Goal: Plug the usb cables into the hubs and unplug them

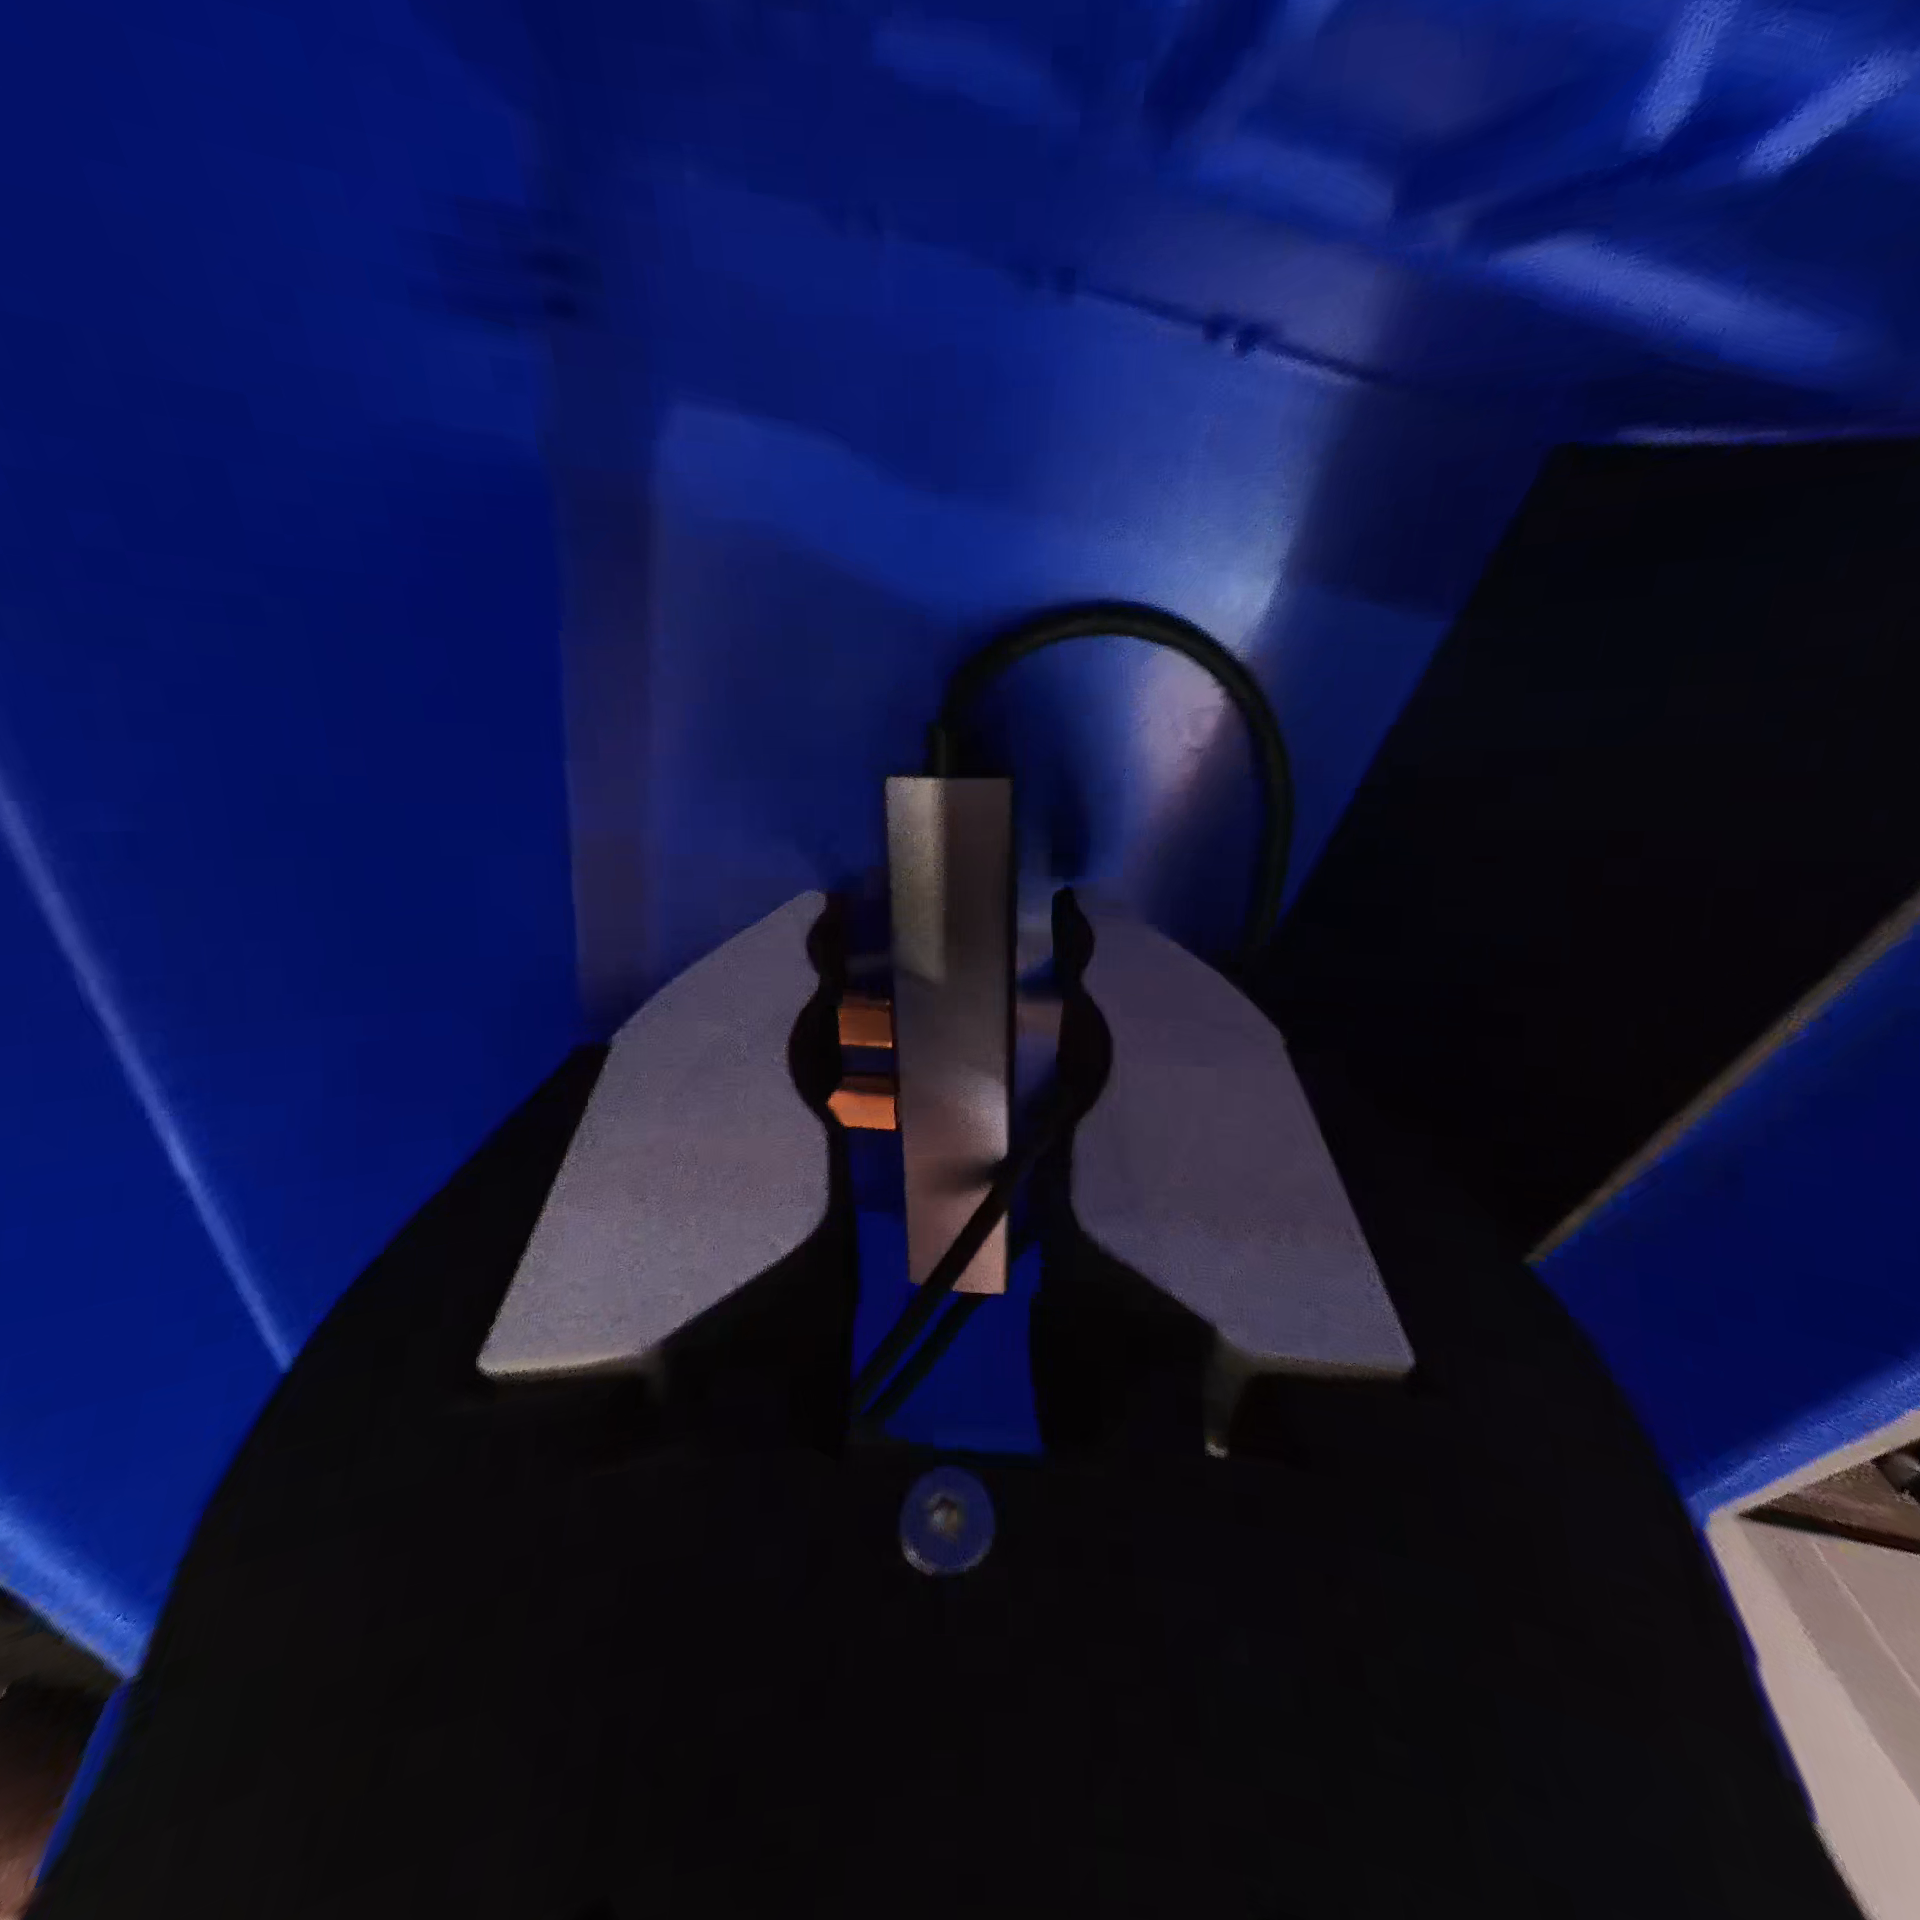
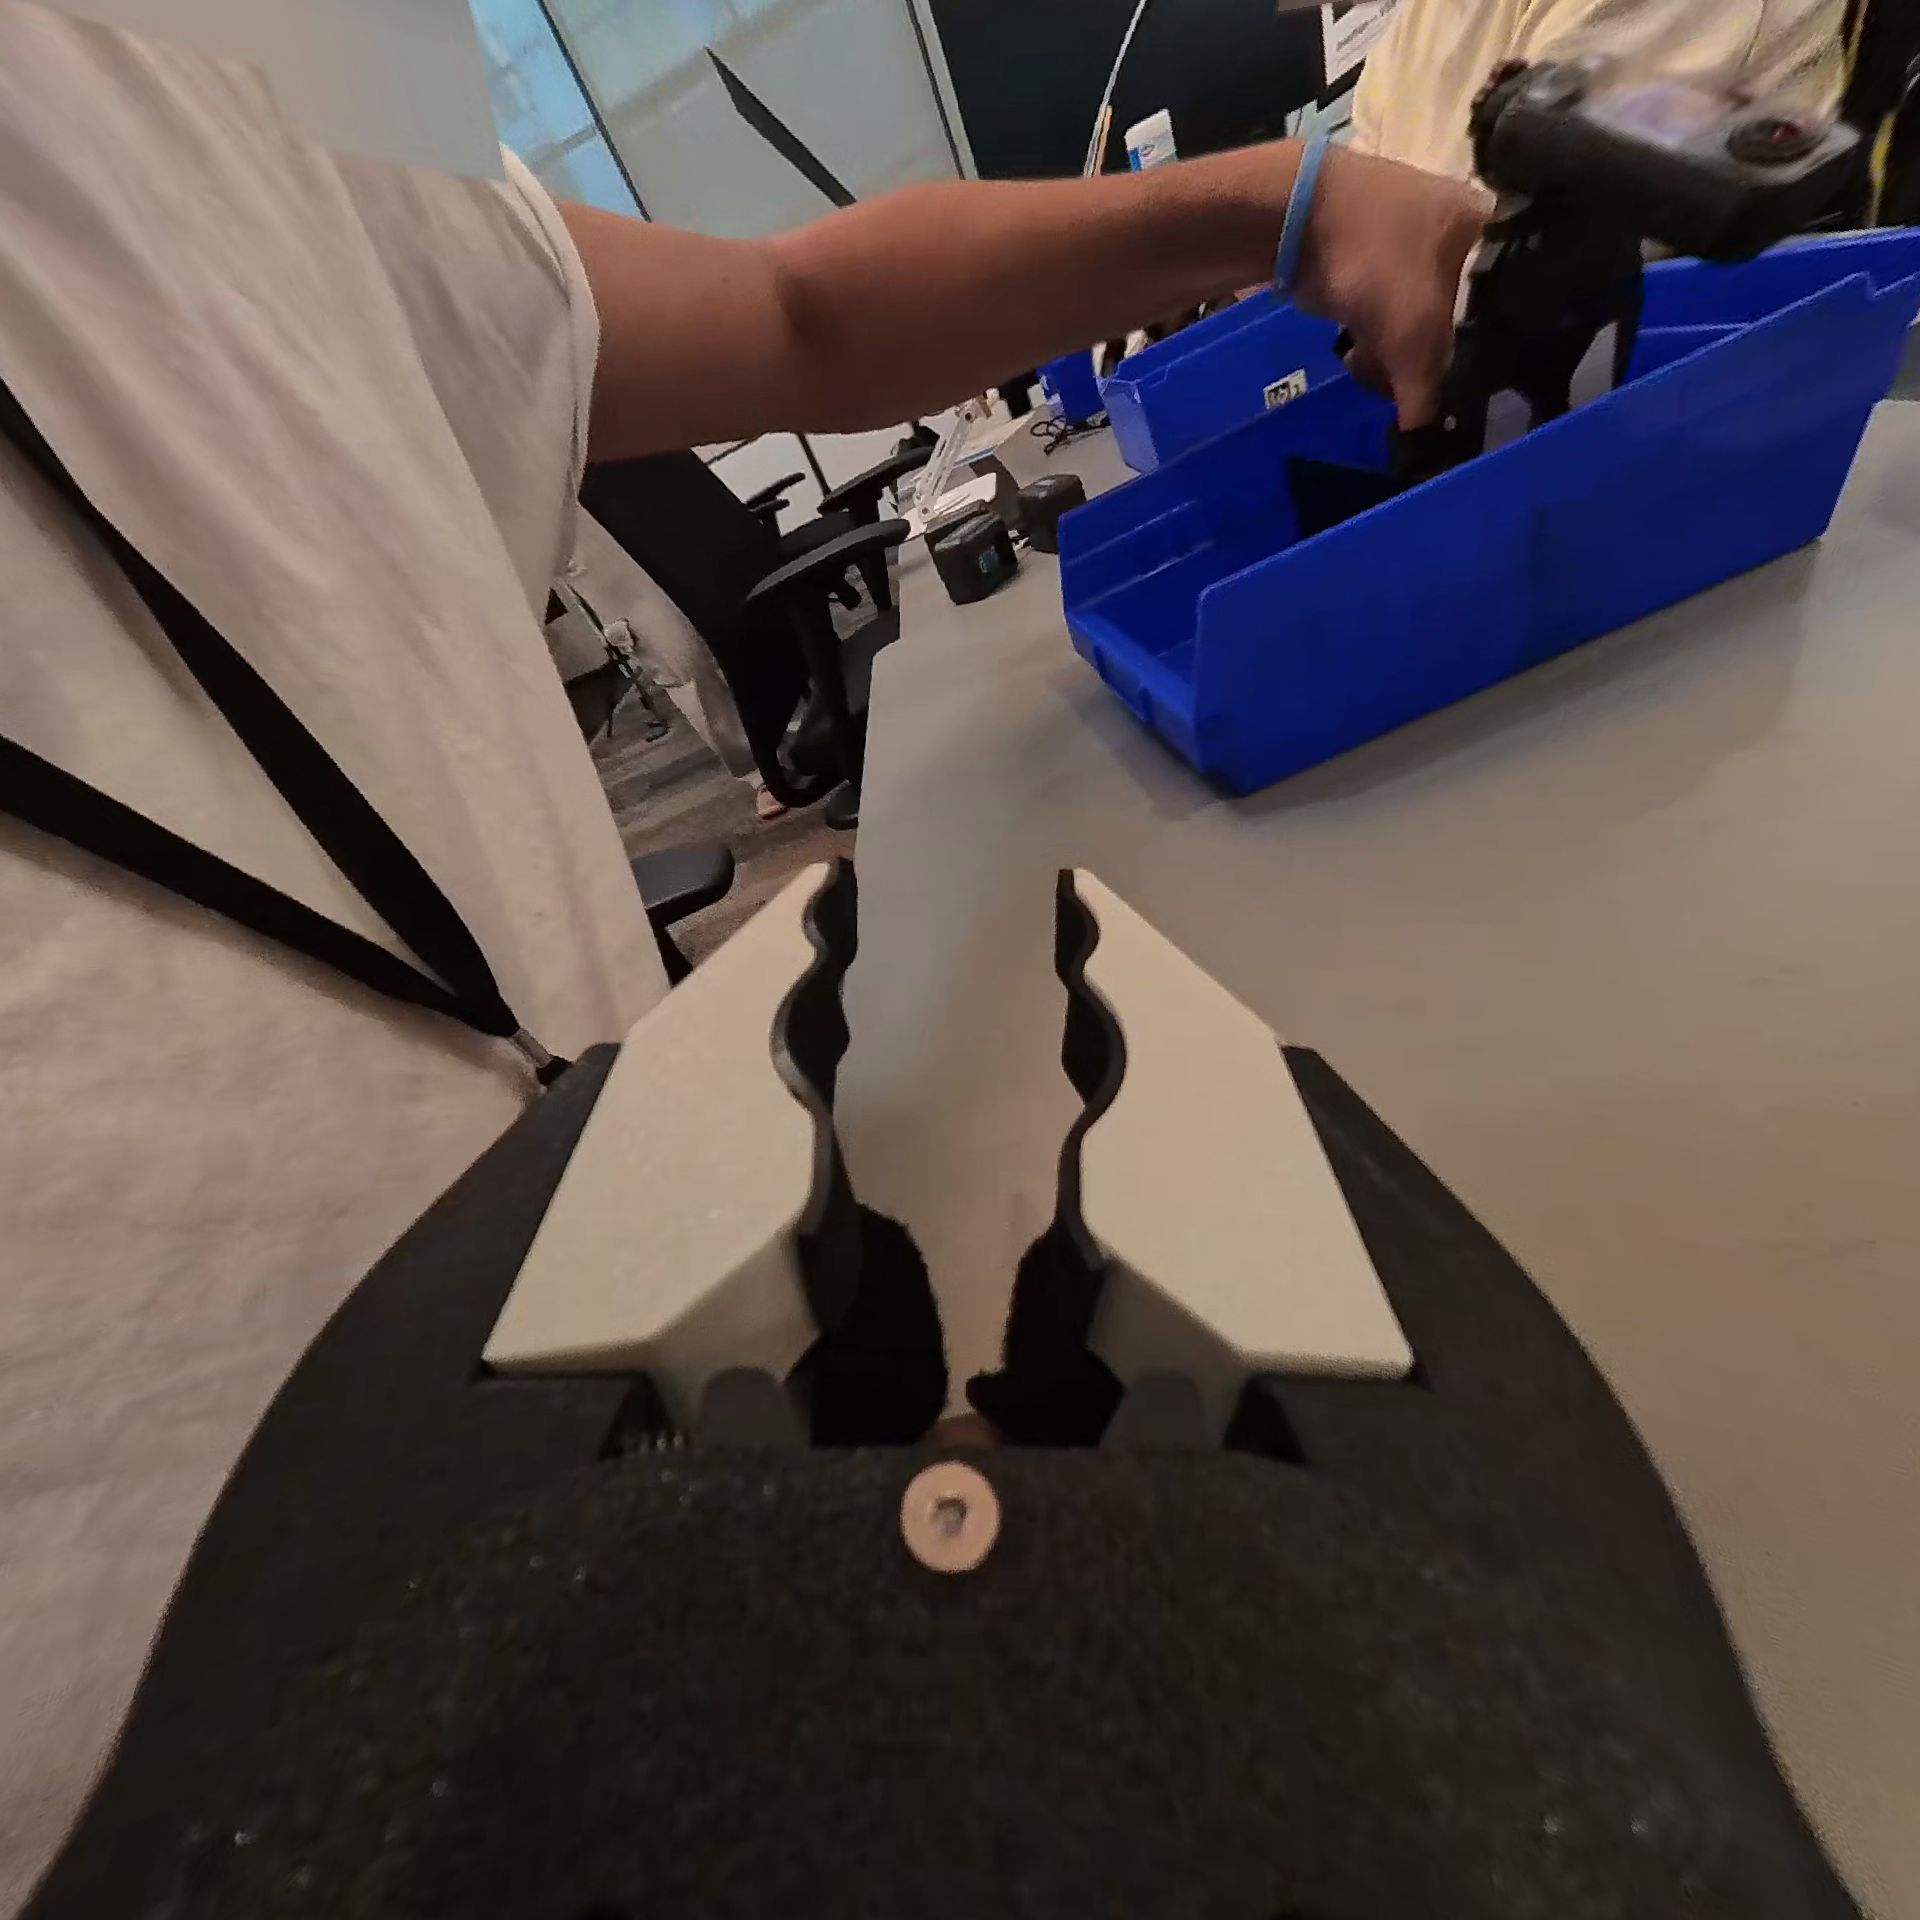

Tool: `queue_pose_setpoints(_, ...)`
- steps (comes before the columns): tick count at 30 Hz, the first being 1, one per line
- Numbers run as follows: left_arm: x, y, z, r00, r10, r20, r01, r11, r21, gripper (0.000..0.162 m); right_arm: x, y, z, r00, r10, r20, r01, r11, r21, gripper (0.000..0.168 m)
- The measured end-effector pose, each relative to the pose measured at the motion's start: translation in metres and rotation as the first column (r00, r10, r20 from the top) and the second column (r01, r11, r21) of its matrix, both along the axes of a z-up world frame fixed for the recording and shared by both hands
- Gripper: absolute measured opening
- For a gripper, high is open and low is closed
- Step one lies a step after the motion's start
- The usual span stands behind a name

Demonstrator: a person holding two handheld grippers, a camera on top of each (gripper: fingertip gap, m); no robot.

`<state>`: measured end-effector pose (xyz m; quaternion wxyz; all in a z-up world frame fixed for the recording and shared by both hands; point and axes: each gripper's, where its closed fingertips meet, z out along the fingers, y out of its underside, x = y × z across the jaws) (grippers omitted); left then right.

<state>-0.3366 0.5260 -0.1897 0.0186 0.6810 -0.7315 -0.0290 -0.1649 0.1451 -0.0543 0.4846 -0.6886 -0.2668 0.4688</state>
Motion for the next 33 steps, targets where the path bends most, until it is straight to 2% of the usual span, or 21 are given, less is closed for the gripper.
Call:
queue_pose_setpoints(1, -0.004, 0.001, -0.002, 1.000, -0.001, -0.014, 0.001, 1.000, 0.004, 0.038, 0.000, 0.000, 0.000, 1.000, 0.003, -0.010, -0.003, 1.000, 0.001, 0.036)
queue_pose_setpoints(4, -0.005, -0.001, -0.003, 1.000, 0.014, 0.007, -0.014, 1.000, -0.013, 0.023, -0.003, 0.000, -0.004, 0.999, 0.016, -0.032, -0.016, 1.000, -0.013, 0.036)
queue_pose_setpoints(6, -0.007, 0.000, -0.002, 1.000, 0.005, 0.012, -0.005, 1.000, 0.013, 0.023, -0.005, 0.001, -0.008, 0.999, 0.017, -0.034, -0.018, 1.000, -0.026, 0.035)
queue_pose_setpoints(10, -0.002, 0.005, 0.018, 0.997, -0.032, 0.076, 0.019, 0.985, 0.171, 0.023, 0.006, 0.017, -0.015, 0.995, -0.093, -0.039, 0.091, 0.995, -0.044, 0.035)
queue_pose_setpoints(13, 0.003, 0.013, 0.062, 0.986, -0.068, 0.151, 0.001, 0.914, 0.405, 0.023, 0.025, 0.039, -0.025, 0.967, -0.251, 0.031, 0.252, 0.967, -0.037, 0.035)
queue_pose_setpoints(16, 0.011, 0.006, 0.123, 0.962, -0.141, 0.235, -0.045, 0.767, 0.640, 0.023, 0.034, 0.049, -0.024, 0.937, -0.341, 0.072, 0.342, 0.940, -0.001, 0.038)
queue_pose_setpoints(18, 0.018, -0.008, 0.170, 0.935, -0.210, 0.285, -0.091, 0.634, 0.768, 0.022, 0.035, 0.053, -0.014, 0.928, -0.368, 0.063, 0.367, 0.930, 0.026, 0.038)
queue_pose_setpoints(21, 0.031, -0.047, 0.238, 0.895, -0.358, 0.265, -0.125, 0.369, 0.921, 0.023, 0.037, 0.057, 0.012, 0.917, -0.397, 0.048, 0.392, 0.916, 0.080, 0.040)
queue_pose_setpoints(23, 0.044, -0.082, 0.268, 0.867, -0.454, 0.204, -0.122, 0.203, 0.971, 0.023, 0.036, 0.059, 0.038, 0.909, -0.414, 0.036, 0.406, 0.903, 0.142, 0.040)
queue_pose_setpoints(25, 0.060, -0.121, 0.285, 0.833, -0.540, 0.124, -0.108, 0.061, 0.992, 0.023, 0.033, 0.060, 0.069, 0.901, -0.432, 0.041, 0.413, 0.882, 0.226, 0.041)
queue_pose_setpoints(28, 0.085, -0.174, 0.285, 0.773, -0.634, 0.004, -0.077, -0.087, 0.993, 0.023, 0.028, 0.064, 0.119, 0.872, -0.485, 0.067, 0.426, 0.819, 0.385, 0.041)
queue_pose_setpoints(31, 0.107, -0.216, 0.270, 0.714, -0.698, -0.060, -0.059, -0.145, 0.988, 0.023, 0.010, 0.066, 0.153, 0.869, -0.488, 0.085, 0.387, 0.777, 0.496, 0.039)
queue_pose_setpoints(33, 0.118, -0.238, 0.258, 0.679, -0.730, -0.081, -0.055, -0.161, 0.985, 0.023, -0.009, 0.072, 0.146, 0.884, -0.443, 0.152, 0.320, 0.808, 0.494, 0.041)
